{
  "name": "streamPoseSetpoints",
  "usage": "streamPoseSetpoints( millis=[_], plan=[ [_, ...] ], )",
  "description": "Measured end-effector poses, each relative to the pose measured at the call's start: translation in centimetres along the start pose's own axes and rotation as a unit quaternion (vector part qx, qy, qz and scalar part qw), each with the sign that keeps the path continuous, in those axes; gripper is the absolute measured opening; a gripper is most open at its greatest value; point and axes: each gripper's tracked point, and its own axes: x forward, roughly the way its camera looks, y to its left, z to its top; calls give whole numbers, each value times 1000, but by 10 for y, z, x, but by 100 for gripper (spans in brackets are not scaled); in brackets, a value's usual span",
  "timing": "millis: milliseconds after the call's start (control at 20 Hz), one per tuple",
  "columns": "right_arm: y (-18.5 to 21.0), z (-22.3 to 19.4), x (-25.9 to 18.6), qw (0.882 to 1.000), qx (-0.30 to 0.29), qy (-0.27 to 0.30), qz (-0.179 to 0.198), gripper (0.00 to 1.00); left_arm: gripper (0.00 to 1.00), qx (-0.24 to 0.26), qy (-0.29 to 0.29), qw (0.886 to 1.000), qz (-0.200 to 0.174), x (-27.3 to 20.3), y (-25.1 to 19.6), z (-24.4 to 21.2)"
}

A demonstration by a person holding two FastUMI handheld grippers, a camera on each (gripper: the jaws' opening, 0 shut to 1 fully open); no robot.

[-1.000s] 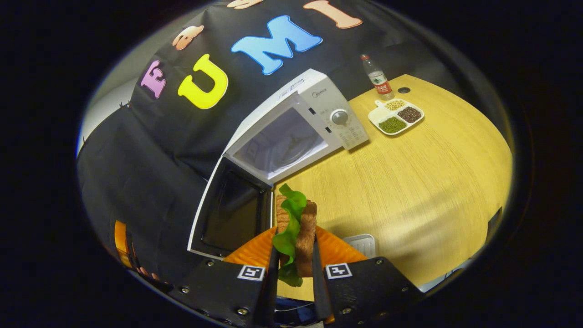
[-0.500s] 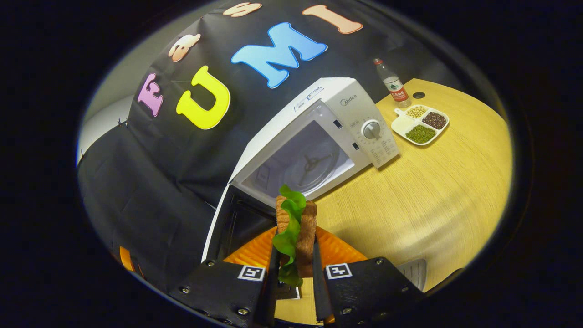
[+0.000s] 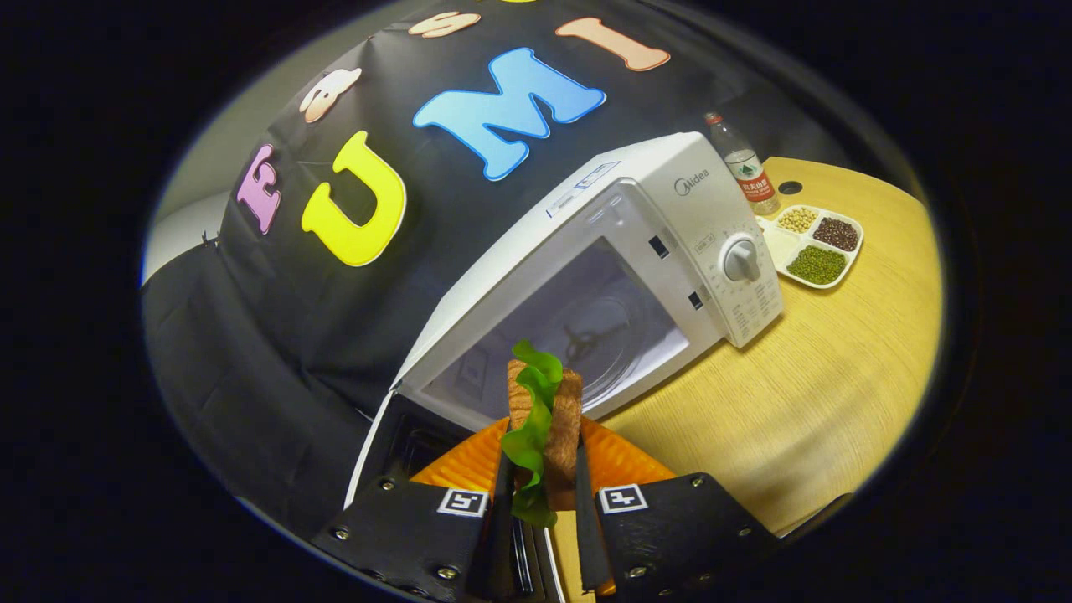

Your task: Open the microwave oven with the left hand, put the food in, and close the microwave oven.

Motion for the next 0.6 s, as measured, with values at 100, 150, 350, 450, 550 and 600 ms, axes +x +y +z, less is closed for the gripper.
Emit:
streamPoseSetpoints(
  millis=[100, 150, 350, 450, 550, 600],
  plan=[
    [-1, 4, 20, 1000, -12, -15, -5, 34, 98, 3, 8, 1000, 4, 3, 6, -7],
    [-1, 5, 30, 1000, -16, -22, -6, 34, 98, 8, 14, 1000, 7, 5, 9, -12],
    [-2, 9, 72, 999, -25, -48, -8, 34, 97, 26, 38, 999, 13, 13, 17, -27],
    [-3, 12, 93, 998, -27, -59, -9, 34, 94, 36, 50, 998, 12, 19, 19, -37],
    [-6, 14, 110, 997, -24, -69, -12, 34, 97, 42, 60, 997, 15, 21, 21, -46],
    [-10, 15, 118, 997, -23, -72, -18, 34, 98, 44, 62, 997, 15, 22, 22, -49]
  ],
)
